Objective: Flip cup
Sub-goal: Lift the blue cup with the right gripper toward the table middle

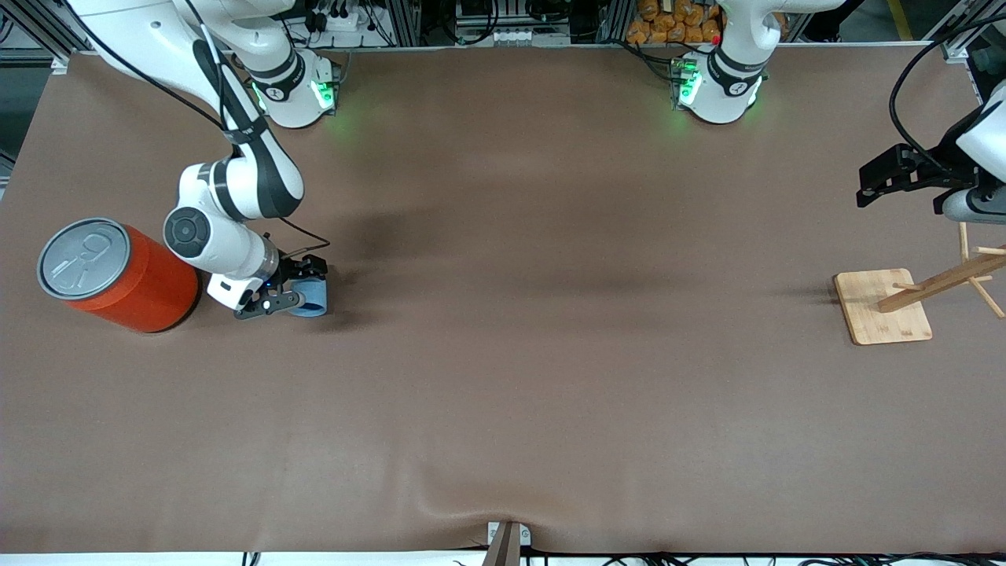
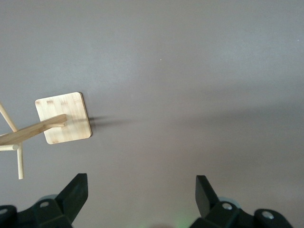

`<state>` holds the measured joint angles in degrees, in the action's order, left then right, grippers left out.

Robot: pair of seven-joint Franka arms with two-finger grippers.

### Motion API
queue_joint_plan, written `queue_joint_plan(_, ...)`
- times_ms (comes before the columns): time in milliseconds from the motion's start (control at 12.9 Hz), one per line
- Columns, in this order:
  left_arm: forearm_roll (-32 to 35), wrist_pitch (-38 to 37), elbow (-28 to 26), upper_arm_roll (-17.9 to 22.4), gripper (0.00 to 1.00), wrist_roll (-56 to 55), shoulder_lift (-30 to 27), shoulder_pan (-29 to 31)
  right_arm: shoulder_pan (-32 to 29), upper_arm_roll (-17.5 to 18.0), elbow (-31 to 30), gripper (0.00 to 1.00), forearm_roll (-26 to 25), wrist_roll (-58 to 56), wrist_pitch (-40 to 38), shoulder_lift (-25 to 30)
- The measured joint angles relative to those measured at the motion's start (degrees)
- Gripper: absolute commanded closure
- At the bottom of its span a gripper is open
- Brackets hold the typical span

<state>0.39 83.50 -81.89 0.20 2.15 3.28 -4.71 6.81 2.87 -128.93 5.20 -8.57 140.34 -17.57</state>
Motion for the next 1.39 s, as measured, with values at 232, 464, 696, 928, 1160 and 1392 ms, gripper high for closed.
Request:
queue_joint_plan(232, 0.0, 0.0, 0.0, 0.0, 0.00, 0.0, 0.0, 0.0, 0.0, 0.0, -1.6, 0.91, -0.1, -1.2, 5.6, -3.0)
queue_joint_plan(464, 0.0, 0.0, 0.0, 0.0, 0.00, 0.0, 0.0, 0.0, 0.0, 0.1, -1.2, 1.00, -0.1, -2.2, 6.4, -4.1)
queue_joint_plan(696, 0.0, 0.0, 0.0, 0.0, 0.00, 0.0, 0.0, 0.0, 0.3, 1.9, 5.6, 1.00, -0.1, -2.5, -1.2, -4.1)
queue_joint_plan(928, 0.0, 0.0, 0.0, 0.0, 0.00, 0.0, 0.0, 0.0, 3.4, 3.4, 22.1, 1.00, 0.1, -2.6, -17.5, -5.9)
queue_joint_plan(1160, 0.0, 0.0, 0.0, 0.1, 0.00, 0.0, 0.0, 0.1, 11.7, 3.9, 38.0, 1.00, 0.4, -2.8, -20.5, -14.0)
queue_joint_plan(1392, 0.0, 0.0, 0.0, 0.1, 0.00, 0.0, 0.0, 0.1, 19.2, 3.8, 48.6, 1.00, 0.2, -13.1, -18.3, -22.6)
